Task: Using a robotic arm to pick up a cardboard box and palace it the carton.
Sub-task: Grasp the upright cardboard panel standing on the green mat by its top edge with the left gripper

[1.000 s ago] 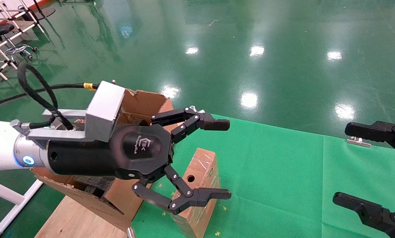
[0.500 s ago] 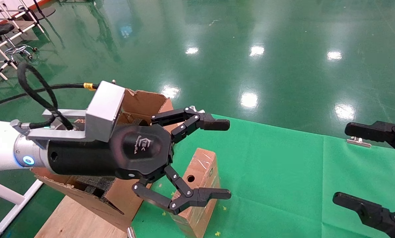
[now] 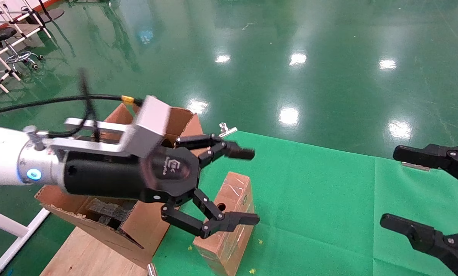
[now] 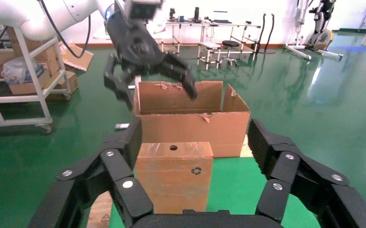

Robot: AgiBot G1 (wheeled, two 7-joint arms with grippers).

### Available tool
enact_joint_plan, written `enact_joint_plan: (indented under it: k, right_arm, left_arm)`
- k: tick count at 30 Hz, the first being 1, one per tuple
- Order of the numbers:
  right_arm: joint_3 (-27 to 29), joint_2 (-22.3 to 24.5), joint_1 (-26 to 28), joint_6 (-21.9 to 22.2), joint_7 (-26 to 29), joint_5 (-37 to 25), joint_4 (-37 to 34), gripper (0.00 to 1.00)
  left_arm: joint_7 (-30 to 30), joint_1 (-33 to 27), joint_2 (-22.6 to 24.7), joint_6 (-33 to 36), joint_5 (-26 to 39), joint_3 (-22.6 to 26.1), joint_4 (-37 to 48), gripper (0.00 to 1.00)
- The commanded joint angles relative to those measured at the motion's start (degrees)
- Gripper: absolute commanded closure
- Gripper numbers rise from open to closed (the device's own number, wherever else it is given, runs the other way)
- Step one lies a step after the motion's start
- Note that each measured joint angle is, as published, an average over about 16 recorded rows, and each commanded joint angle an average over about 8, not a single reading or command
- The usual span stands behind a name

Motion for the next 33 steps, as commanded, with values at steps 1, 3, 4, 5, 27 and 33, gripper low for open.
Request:
enact_joint_plan:
  k: [1,3,4,5,27,33]
  right_arm:
    - [0.0,0.0,0.0,0.0,0.0,0.0,0.0,1.0]
    - [0.0,0.0,0.0,0.0,0.0,0.0,0.0,1.0]
    - [0.0,0.0,0.0,0.01,0.0,0.0,0.0,1.0]
    - [0.0,0.0,0.0,0.01,0.0,0.0,-0.01,1.0]
    - [0.0,0.01,-0.01,0.02,0.0,0.02,-0.02,1.0]
    - [0.0,0.01,-0.01,0.02,0.0,0.02,-0.02,1.0]
  left_arm:
    - [-3.85,-2.36,-0.49,-0.22,3.29,1.67,-0.79,0.0]
    - [-7.31,-4.13,-0.57,0.02,5.51,2.96,-1.03,0.0]
    - [-9.02,-5.01,-0.6,0.16,6.57,3.6,-1.14,0.0]
    - [-10.4,-5.73,-0.65,0.31,7.47,4.15,-1.23,0.0]
    - [-29.22,-17.39,2.74,4.21,21.74,12.61,-0.05,0.0]
    - [-39.83,-25.99,6.22,6.36,28.03,21.99,0.13,0.0]
